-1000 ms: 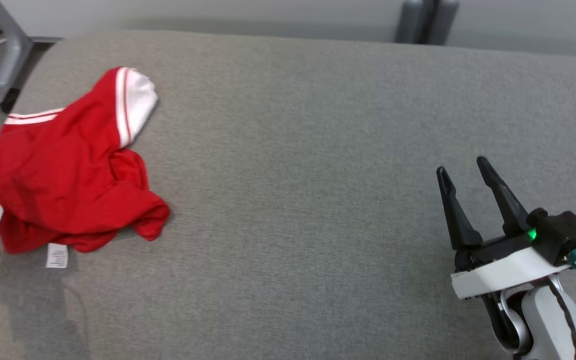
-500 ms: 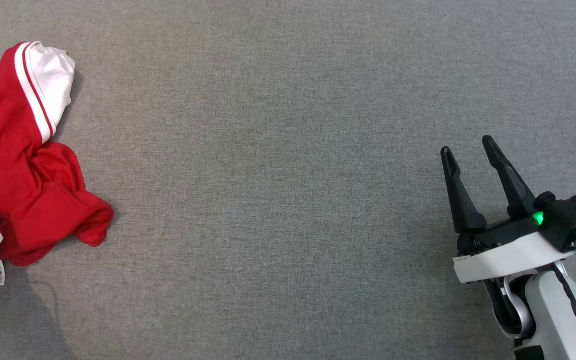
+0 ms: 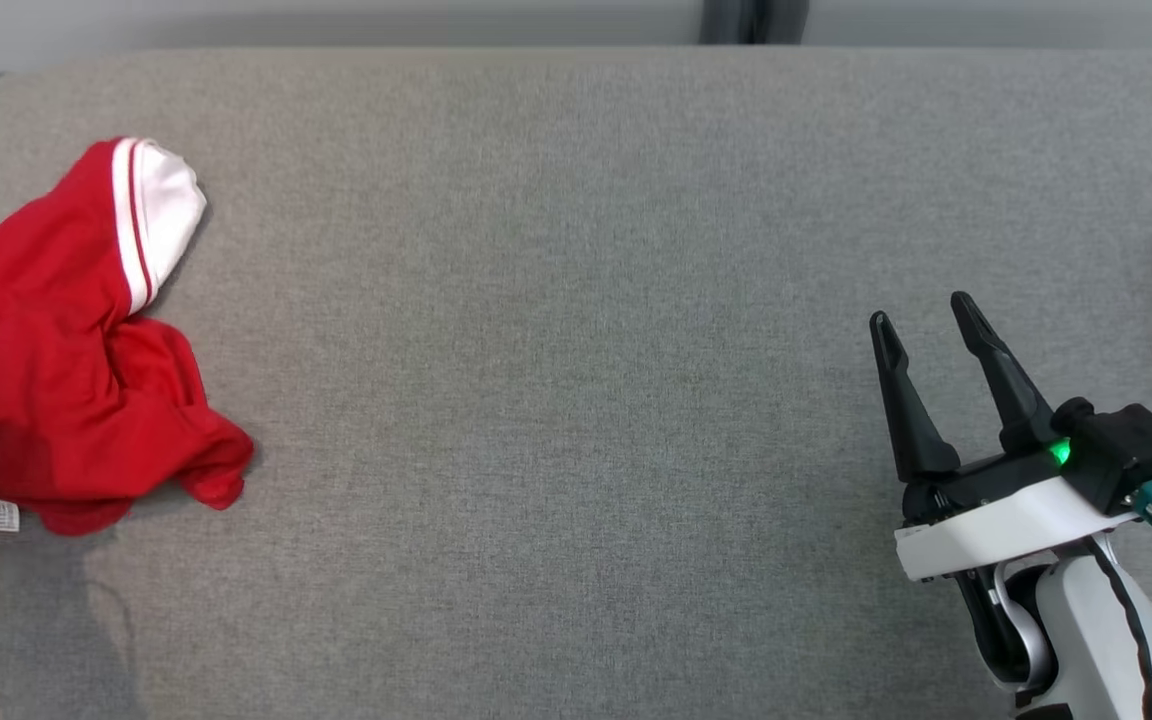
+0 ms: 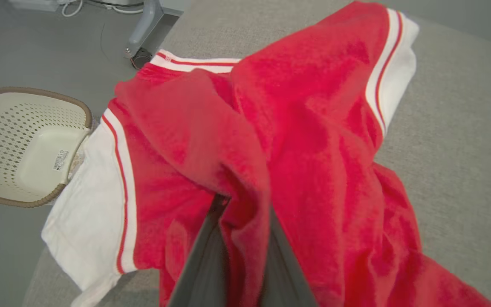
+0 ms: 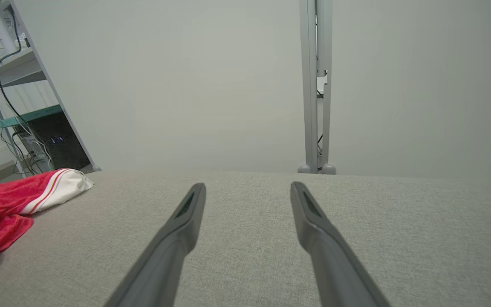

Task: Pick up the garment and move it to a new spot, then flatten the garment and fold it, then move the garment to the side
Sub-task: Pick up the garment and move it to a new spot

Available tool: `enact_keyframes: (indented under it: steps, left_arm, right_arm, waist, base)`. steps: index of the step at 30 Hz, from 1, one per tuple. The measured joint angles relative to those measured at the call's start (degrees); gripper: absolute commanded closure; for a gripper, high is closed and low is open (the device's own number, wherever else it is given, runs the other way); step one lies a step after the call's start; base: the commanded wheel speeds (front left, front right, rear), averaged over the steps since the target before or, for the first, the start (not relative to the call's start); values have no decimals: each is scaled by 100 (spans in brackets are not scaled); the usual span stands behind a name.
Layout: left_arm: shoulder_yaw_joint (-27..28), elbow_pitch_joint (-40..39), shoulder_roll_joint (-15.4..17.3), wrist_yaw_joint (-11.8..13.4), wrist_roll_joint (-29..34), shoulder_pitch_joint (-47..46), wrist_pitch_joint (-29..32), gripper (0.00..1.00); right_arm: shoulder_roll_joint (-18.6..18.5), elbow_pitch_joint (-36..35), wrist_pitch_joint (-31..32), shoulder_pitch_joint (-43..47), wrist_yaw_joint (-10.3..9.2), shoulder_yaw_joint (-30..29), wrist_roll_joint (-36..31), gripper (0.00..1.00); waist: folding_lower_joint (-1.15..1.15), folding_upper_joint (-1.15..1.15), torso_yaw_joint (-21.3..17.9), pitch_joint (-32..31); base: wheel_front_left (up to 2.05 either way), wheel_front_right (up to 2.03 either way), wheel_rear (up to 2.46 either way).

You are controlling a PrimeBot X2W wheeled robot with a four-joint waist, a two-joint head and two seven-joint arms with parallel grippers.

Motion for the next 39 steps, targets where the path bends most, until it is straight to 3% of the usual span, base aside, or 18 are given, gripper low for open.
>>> enact_keyframes:
  steps: [18, 27, 39]
  left_arm:
    - [-1683, -1681, 452, 0, -94, -42, 153, 100]
    - [-2407, -3114, 315, -1, -346, -163, 564, 100]
    - [-2861, -5058, -75, -1, -1215, 165, 860, 100]
  right_arm:
    - [256, 131, 0, 562, 0, -66, 133, 0]
    - [333, 122, 0, 681, 0, -172, 160, 0]
    - [353, -21, 0, 693, 0, -419, 126, 0]
  waist:
    - [0, 0, -313, -1240]
    - [0, 0, -808, -1476]
    - [0, 0, -1440, -1401]
  base:
    - [0, 0, 0]
    - [0, 0, 0]
    - [0, 0, 0]
